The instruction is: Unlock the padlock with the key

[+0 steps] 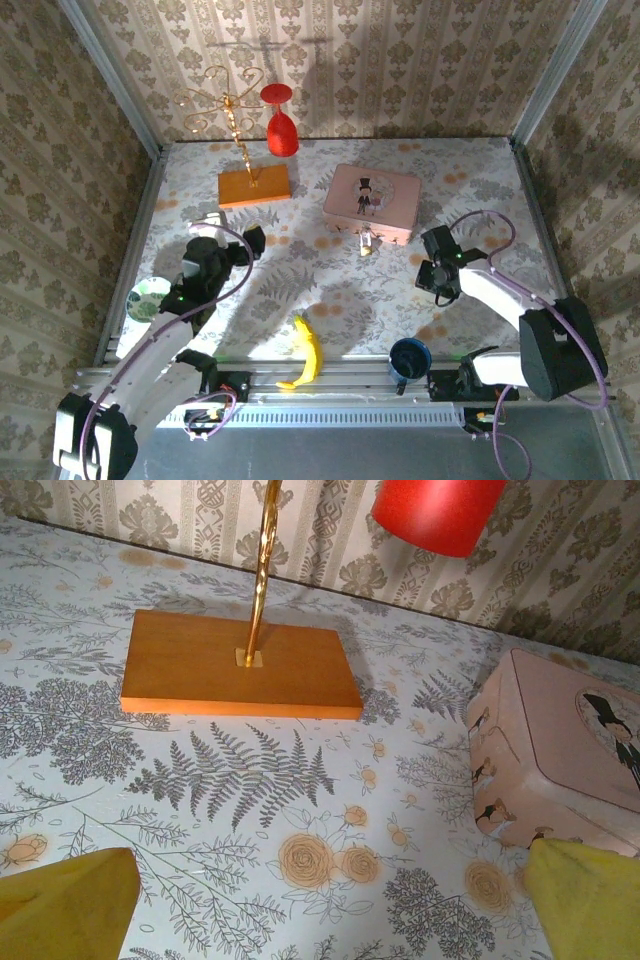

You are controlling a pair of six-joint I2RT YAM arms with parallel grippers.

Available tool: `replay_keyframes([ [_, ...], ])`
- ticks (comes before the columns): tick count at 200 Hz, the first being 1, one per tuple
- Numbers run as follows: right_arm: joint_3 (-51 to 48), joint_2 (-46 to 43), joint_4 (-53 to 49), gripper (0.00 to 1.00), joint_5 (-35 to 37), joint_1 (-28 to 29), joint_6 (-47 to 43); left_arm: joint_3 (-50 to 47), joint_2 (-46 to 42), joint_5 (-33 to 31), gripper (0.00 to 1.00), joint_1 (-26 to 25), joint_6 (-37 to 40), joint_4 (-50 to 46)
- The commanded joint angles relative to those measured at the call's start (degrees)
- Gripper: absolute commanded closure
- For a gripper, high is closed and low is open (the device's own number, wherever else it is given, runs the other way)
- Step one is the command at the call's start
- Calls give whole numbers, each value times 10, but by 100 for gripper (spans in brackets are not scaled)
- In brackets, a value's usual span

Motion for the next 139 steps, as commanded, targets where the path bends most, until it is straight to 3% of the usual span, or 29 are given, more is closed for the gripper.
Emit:
replay_keyframes([
  [1,18,22,20,58,4,4,11,19,6,-4,0,-3,-8,-6],
  [106,54,106,21,59,44,24,22,26,47,0,0,-10,-9,19],
  [139,73,127,13,67,44,39,18,24,49,-3,0,-12,-10,21],
])
